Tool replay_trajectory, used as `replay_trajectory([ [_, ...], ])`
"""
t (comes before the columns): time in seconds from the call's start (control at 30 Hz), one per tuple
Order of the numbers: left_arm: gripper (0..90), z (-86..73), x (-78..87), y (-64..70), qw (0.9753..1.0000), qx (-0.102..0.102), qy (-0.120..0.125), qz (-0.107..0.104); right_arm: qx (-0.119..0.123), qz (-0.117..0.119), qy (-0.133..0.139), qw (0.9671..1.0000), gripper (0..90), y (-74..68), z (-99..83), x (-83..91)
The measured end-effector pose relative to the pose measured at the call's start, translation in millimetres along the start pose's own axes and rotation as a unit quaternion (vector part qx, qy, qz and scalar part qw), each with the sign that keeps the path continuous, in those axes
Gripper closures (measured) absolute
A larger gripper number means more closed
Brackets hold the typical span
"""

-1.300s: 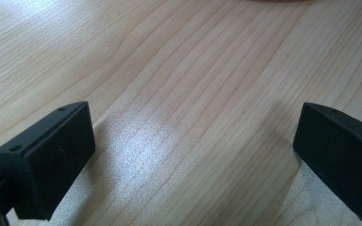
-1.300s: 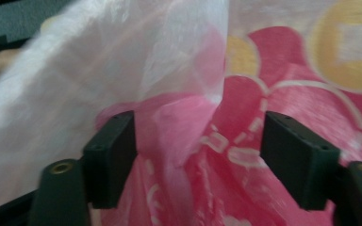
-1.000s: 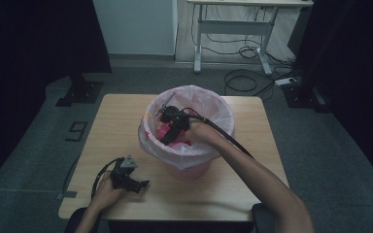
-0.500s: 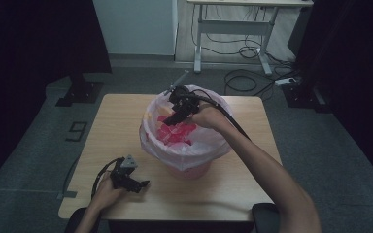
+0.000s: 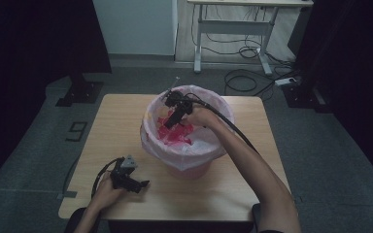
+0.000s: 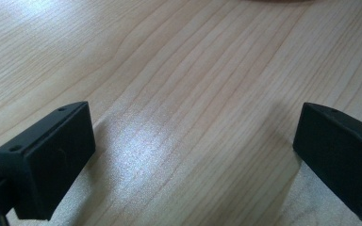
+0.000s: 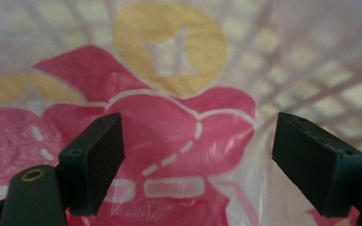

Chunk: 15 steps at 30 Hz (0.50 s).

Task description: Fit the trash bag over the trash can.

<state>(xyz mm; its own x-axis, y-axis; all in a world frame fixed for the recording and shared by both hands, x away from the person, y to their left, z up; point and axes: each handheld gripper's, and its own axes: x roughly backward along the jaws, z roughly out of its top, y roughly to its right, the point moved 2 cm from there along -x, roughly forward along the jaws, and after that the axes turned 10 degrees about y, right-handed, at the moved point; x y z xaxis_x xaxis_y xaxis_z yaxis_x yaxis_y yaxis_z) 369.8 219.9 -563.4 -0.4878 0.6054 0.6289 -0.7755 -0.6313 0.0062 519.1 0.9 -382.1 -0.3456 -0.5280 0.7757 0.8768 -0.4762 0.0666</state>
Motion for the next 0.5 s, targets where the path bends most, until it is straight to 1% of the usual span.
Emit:
replay_trajectory([
  [0.07, 0.0, 0.0, 0.0, 0.0, 1.0000, 0.000, 0.000, 0.000, 0.003, -0.007, -0.005, 1.0000, 16.4, -1.1, -1.1, 1.9],
  [0.1, 0.0, 0.0, 0.0, 0.0, 1.0000, 0.000, 0.000, 0.000, 0.005, -0.010, -0.003, 0.9999, 16.5, -2.3, -0.5, 4.2],
  [0.17, 0.0, 0.0, 0.0, 0.0, 1.0000, 0.000, 0.000, 0.000, 0.007, -0.001, 0.016, 0.9998, 15.7, -7.0, 3.1, 17.2],
  [0.23, 0.0, 0.0, 0.0, 0.0, 1.0000, 0.000, 0.000, 0.000, 0.015, -0.001, 0.030, 0.9994, 14.5, -8.2, 5.4, 30.8],
  [0.3, 0.0, 0.0, 0.0, 0.0, 1.0000, 0.000, 0.000, 0.000, 0.011, -0.022, 0.041, 0.9989, 14.8, -4.4, 6.2, 46.1],
  [0.33, 0.0, 0.0, 0.0, 0.0, 1.0000, 0.000, 0.000, 0.000, 0.000, -0.034, 0.045, 0.9984, 14.7, 0.2, 5.0, 54.3],
  [0.4, 0.0, 0.0, 0.0, 0.0, 1.0000, 0.000, 0.000, 0.000, -0.020, -0.051, 0.044, 0.9975, 13.7, 9.4, 0.6, 62.9],
  [0.47, 0.0, 0.0, 0.0, 0.0, 1.0000, 0.000, 0.000, 0.000, -0.027, -0.075, 0.036, 0.9961, 13.6, 20.8, -9.0, 65.7],
  [0.5, 0.0, 0.0, 0.0, 0.0, 1.0000, 0.000, 0.000, 0.000, -0.028, -0.077, 0.034, 0.9961, 13.5, 23.9, -12.8, 64.5],
])
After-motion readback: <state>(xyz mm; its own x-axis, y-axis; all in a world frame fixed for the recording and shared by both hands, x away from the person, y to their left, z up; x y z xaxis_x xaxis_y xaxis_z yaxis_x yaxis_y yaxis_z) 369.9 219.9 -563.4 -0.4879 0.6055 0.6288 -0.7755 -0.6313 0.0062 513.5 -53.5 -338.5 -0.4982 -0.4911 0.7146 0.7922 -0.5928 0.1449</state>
